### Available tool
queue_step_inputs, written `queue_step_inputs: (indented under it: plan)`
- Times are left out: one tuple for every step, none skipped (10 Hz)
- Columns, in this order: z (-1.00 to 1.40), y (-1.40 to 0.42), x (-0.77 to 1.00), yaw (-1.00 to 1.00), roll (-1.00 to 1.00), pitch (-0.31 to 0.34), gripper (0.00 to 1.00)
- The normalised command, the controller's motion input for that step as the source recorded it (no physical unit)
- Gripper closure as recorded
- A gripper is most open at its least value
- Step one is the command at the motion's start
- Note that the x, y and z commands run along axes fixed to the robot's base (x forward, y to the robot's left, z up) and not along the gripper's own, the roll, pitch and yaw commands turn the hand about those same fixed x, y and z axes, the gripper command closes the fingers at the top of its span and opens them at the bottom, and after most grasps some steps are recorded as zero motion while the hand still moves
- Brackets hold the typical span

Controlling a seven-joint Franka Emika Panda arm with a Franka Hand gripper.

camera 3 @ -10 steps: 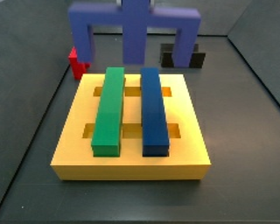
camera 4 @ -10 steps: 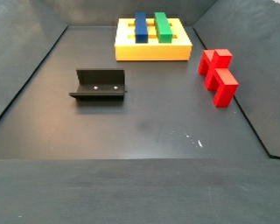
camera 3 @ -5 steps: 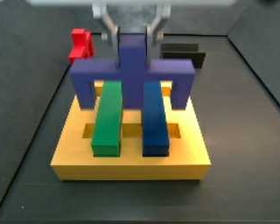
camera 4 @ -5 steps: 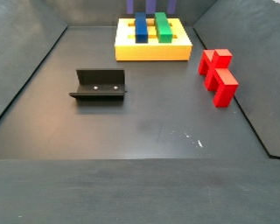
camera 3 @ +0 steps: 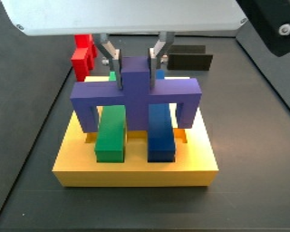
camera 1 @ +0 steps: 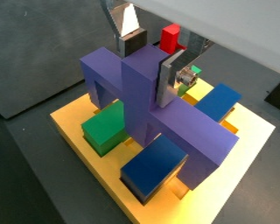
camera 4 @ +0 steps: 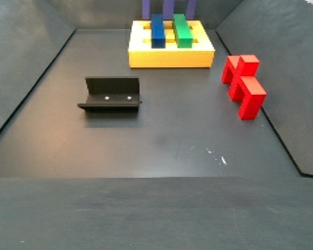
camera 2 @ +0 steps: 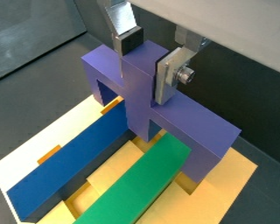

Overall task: Pick up the purple object. Move up. Place the purple object on the fixture. Regrasp the purple object. Move to above the board. Insert the purple object.
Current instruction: Insert the purple object.

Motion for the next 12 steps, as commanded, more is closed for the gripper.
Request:
queue_step_inputs:
  plan:
    - [0.0,0.07,-0.14,0.0,-0.09,-0.133,1.0]
    - [0.0,0.1,-0.11,0.0,-0.08,-0.1,1.0]
    - [-0.08,0.05,-0.04,0.0,-0.05,-0.143,1.0]
    - [-0.19,0.0,0.0,0.0,-0.07,-0.163,1.0]
    - [-0.19,0.0,0.06,0.0,-0.05,-0.123,1.0]
    - [-0.21,0.02,0.0,0.0,-0.05,-0.116,1.0]
    - [-0.13,0.1,-0.06,0.0,-0.04,-0.099,1.0]
    - [-0.19,0.03,0.0,-0.02,-0.05,-0.119,1.0]
    - [-0.24,0.0,0.02,-0.04,0.0,-0.11,1.0]
    - [-0.19,-0.03,0.07,-0.01,0.0,-0.077,1.0]
    - [-0.13,-0.1,0.1,-0.02,0.03,-0.021,1.0]
    - [-0.15,-0.03,0.08,-0.05,0.06,-0.02,1.0]
